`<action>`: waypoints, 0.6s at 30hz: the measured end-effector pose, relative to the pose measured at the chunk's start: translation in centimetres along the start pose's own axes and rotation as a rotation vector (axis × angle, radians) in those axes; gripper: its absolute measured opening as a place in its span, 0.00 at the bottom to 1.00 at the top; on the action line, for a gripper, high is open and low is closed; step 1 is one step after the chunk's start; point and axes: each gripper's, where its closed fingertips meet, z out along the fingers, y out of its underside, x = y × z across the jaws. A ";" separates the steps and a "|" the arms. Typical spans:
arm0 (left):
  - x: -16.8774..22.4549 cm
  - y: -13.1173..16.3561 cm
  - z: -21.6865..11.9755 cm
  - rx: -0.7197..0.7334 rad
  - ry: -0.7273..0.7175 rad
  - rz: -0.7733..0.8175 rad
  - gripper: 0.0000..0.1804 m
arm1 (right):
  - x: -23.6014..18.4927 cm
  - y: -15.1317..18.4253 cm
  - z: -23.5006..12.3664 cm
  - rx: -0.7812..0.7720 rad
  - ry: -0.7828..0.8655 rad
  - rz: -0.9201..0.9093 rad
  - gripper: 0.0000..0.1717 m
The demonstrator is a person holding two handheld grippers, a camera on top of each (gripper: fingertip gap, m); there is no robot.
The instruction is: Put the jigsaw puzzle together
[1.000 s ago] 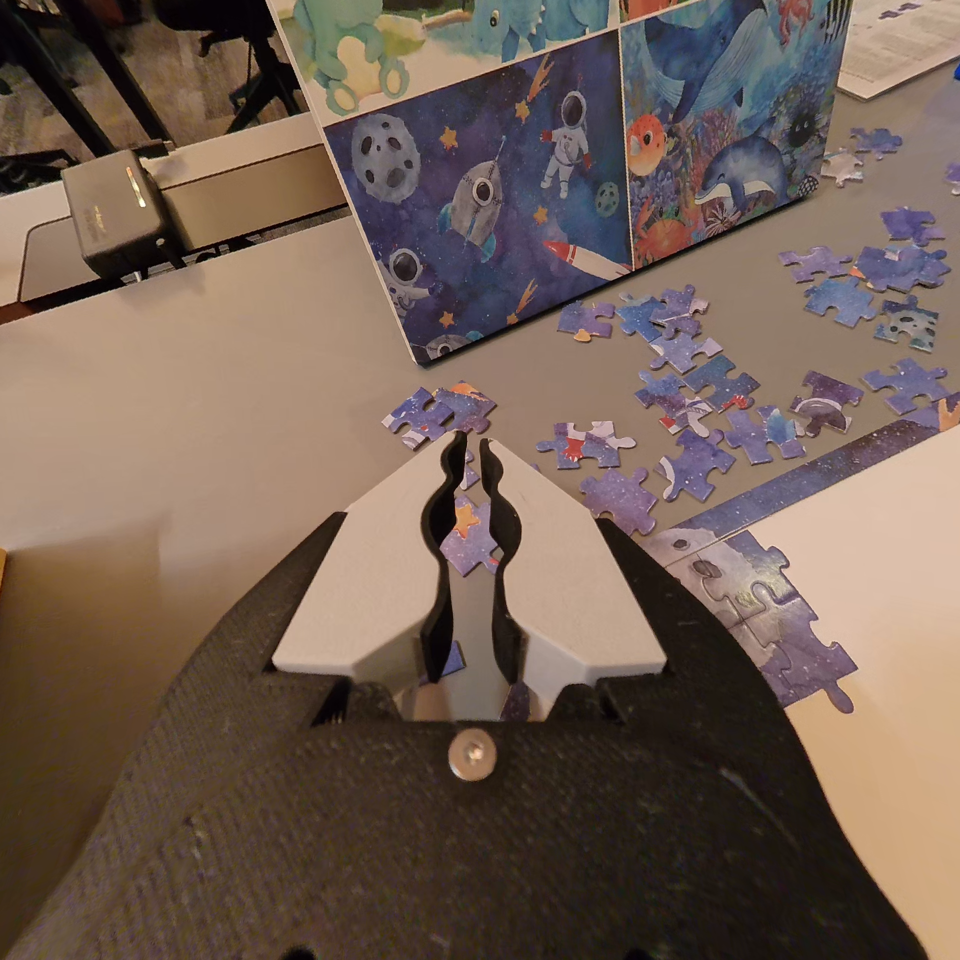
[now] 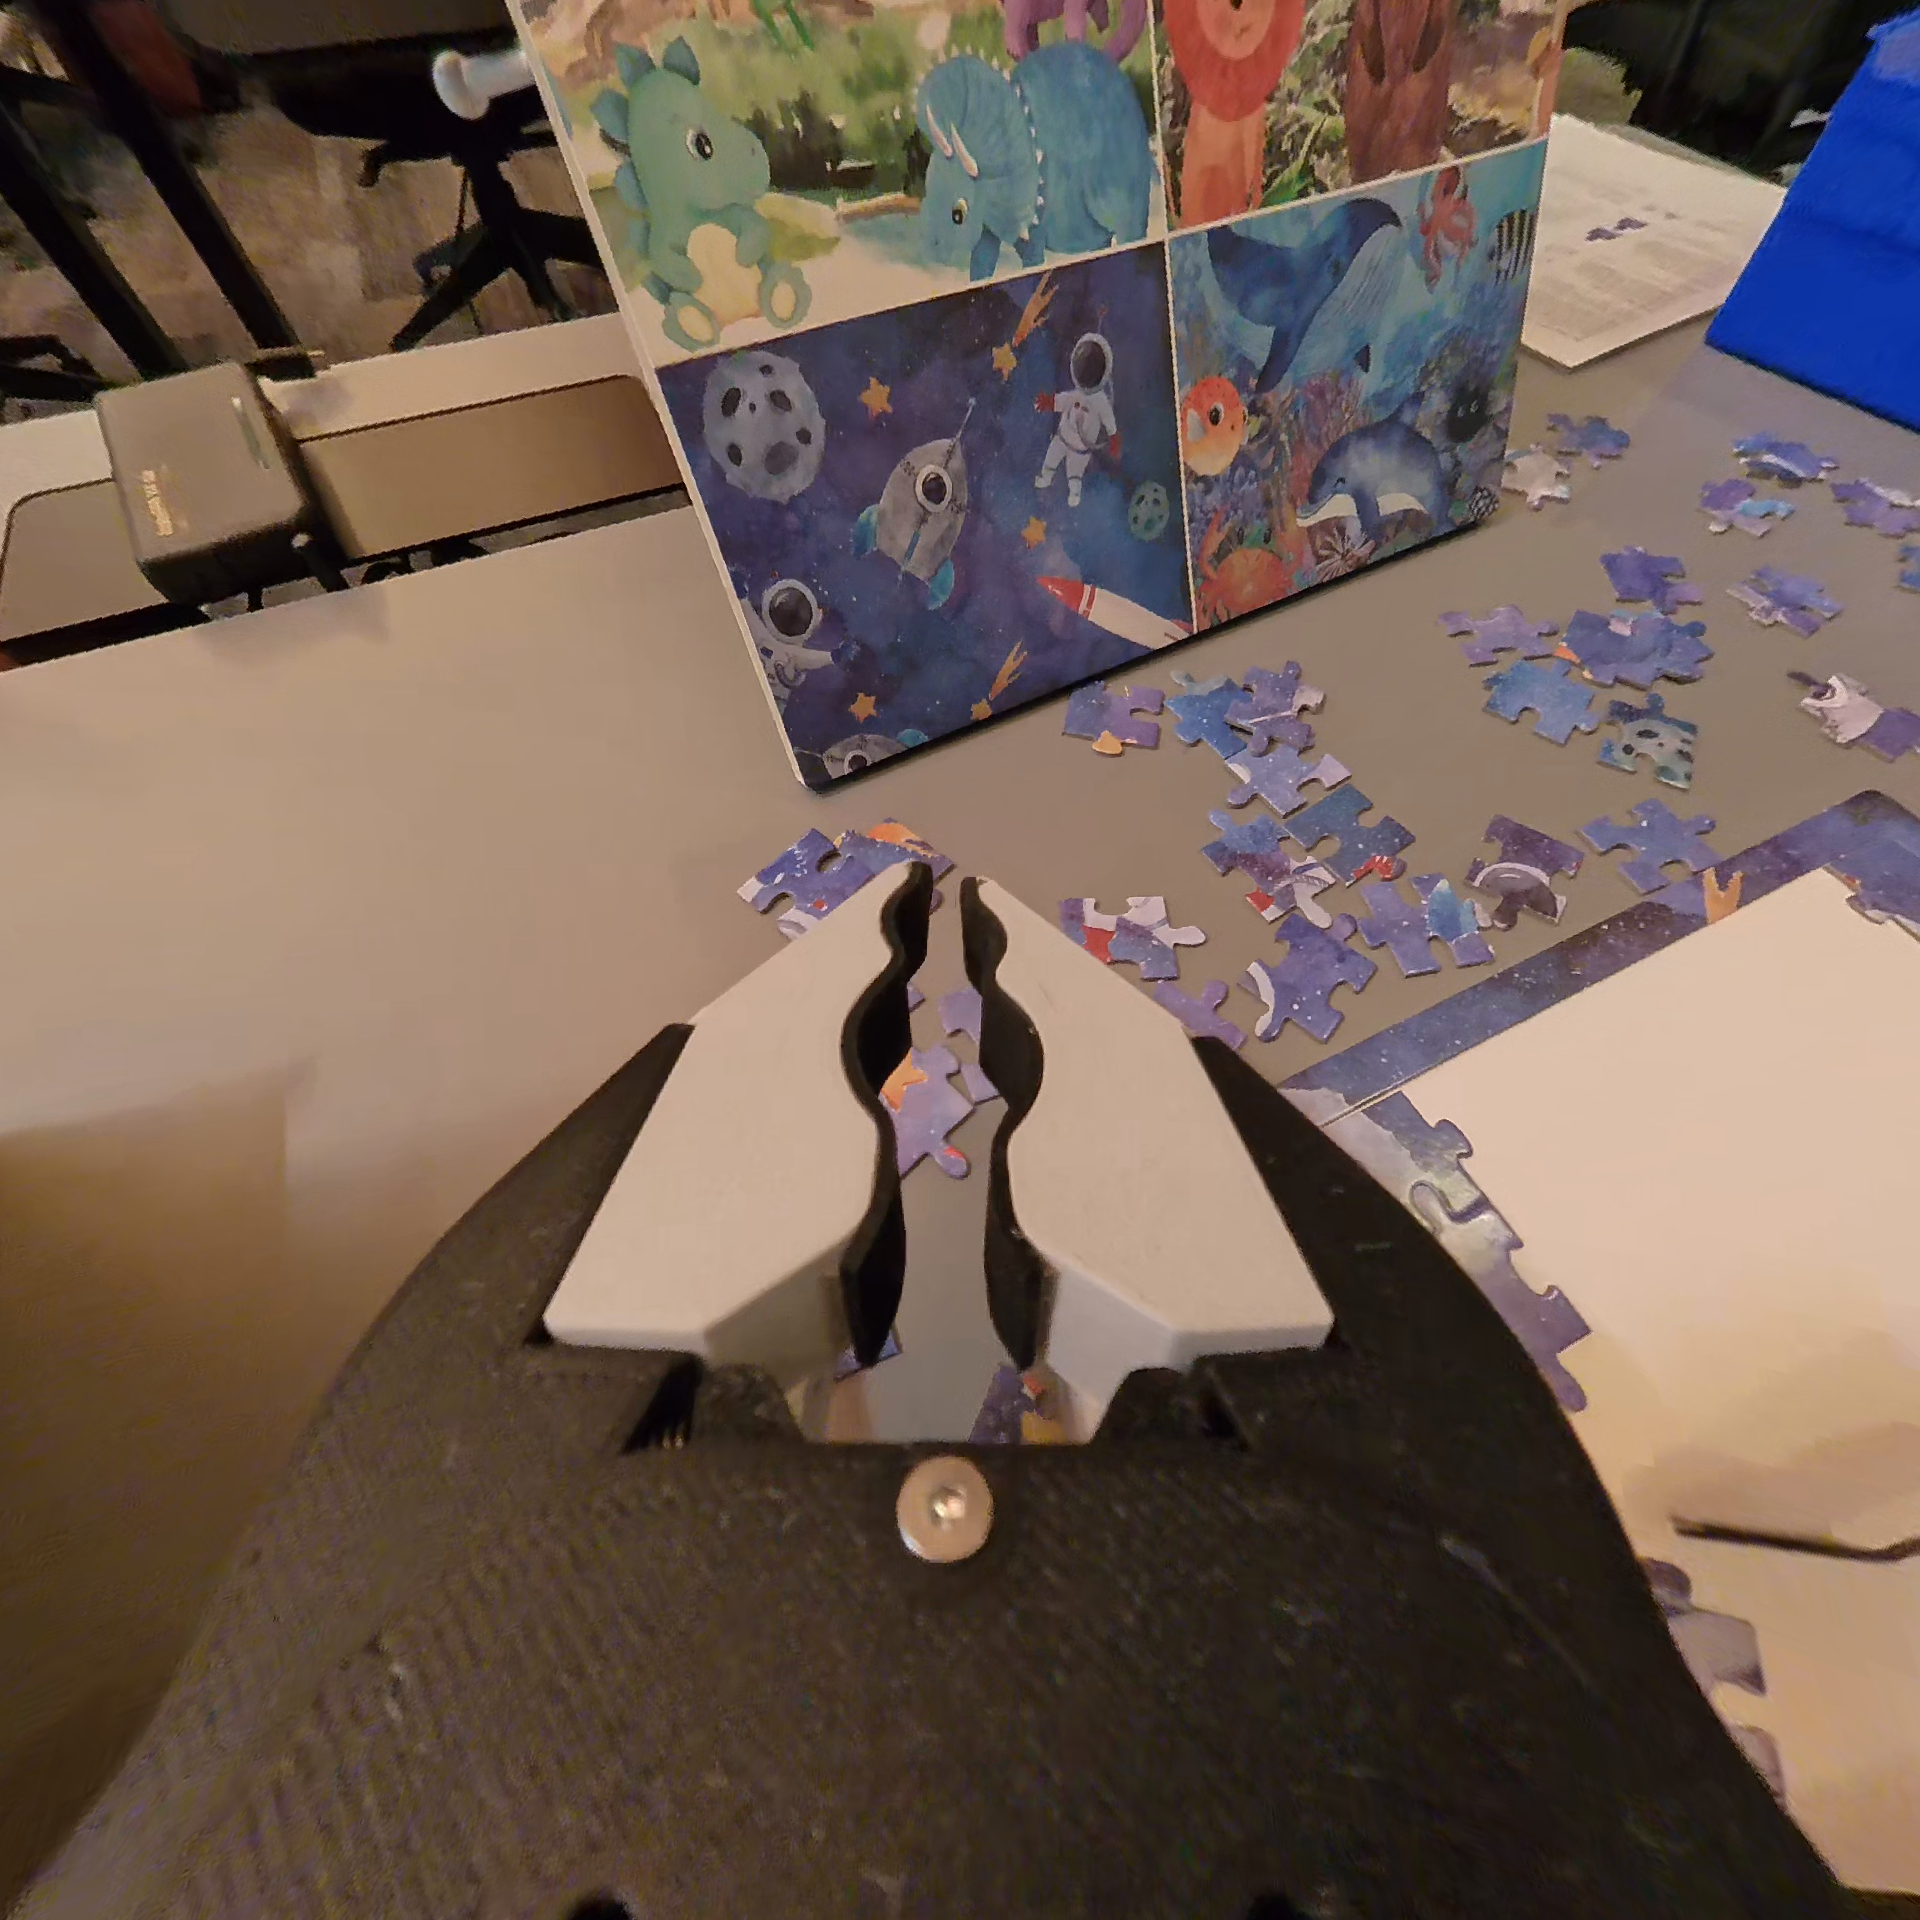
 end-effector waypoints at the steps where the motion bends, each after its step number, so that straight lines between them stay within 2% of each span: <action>1: 0.0 -0.1 -0.1 0.005 0.004 -0.003 0.02 | 0.1 0.2 -0.1 0.000 -0.004 0.005 0.25; 8: 0.2 -0.6 -0.4 0.028 0.028 -0.027 0.02 | -0.7 0.4 -0.1 0.036 -0.117 0.029 0.30; 12: 0.3 -0.6 -0.4 0.029 0.033 -0.032 0.02 | -0.9 0.9 0.1 -0.005 -0.135 -0.007 0.31; 18: 0.3 -0.6 -0.3 0.027 0.037 -0.034 0.02 | -1.5 2.4 -0.7 -0.083 -0.165 -0.029 0.25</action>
